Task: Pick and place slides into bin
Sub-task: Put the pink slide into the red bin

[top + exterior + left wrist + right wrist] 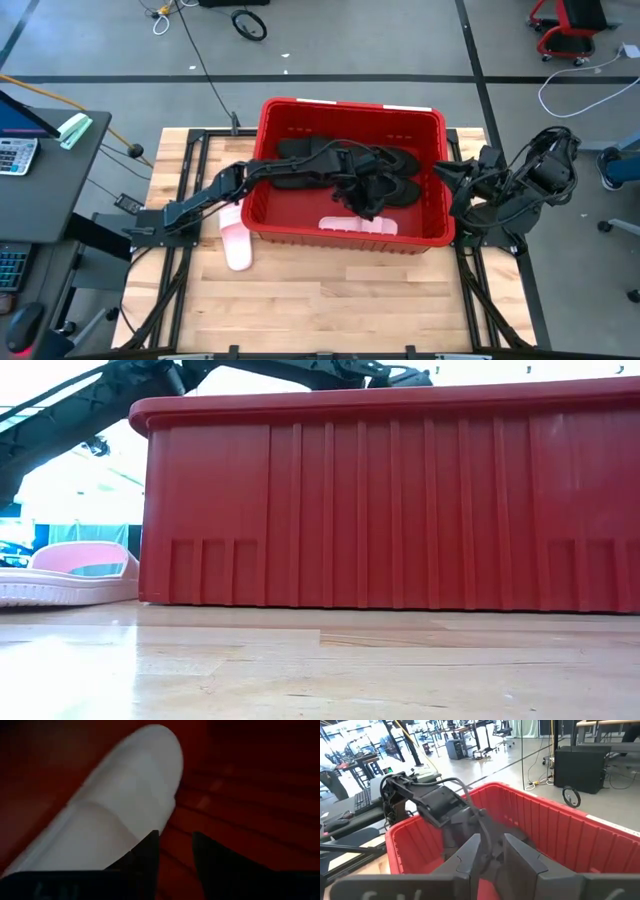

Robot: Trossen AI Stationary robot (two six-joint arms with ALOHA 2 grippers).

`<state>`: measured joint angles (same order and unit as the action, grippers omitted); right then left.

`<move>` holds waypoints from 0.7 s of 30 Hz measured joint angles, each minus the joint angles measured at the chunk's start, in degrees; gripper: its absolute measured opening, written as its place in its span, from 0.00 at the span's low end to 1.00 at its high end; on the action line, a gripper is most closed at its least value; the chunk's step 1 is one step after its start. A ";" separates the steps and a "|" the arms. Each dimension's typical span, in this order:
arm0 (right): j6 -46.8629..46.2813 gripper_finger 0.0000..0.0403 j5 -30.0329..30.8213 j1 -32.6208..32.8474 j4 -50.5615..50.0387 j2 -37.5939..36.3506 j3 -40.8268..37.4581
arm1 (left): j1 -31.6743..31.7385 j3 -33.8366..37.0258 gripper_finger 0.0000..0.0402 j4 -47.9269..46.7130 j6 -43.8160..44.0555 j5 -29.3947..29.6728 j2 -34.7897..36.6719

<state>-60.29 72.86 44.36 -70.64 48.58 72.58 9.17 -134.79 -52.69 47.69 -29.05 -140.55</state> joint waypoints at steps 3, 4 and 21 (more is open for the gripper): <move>0.59 0.22 -0.01 0.00 -0.02 0.00 0.00 | -0.13 0.14 0.30 2.28 -0.70 0.28 0.76; 0.95 0.22 -0.09 0.00 -0.02 0.00 0.00 | 0.03 0.01 0.30 3.59 -0.73 0.91 1.28; -1.08 0.22 -9.06 0.04 2.05 3.14 0.00 | -4.39 -0.25 0.02 13.05 -13.99 6.70 22.94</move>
<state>-61.37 63.80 44.40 -68.59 51.71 72.58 4.79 -135.04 -39.64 33.69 -22.35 -117.61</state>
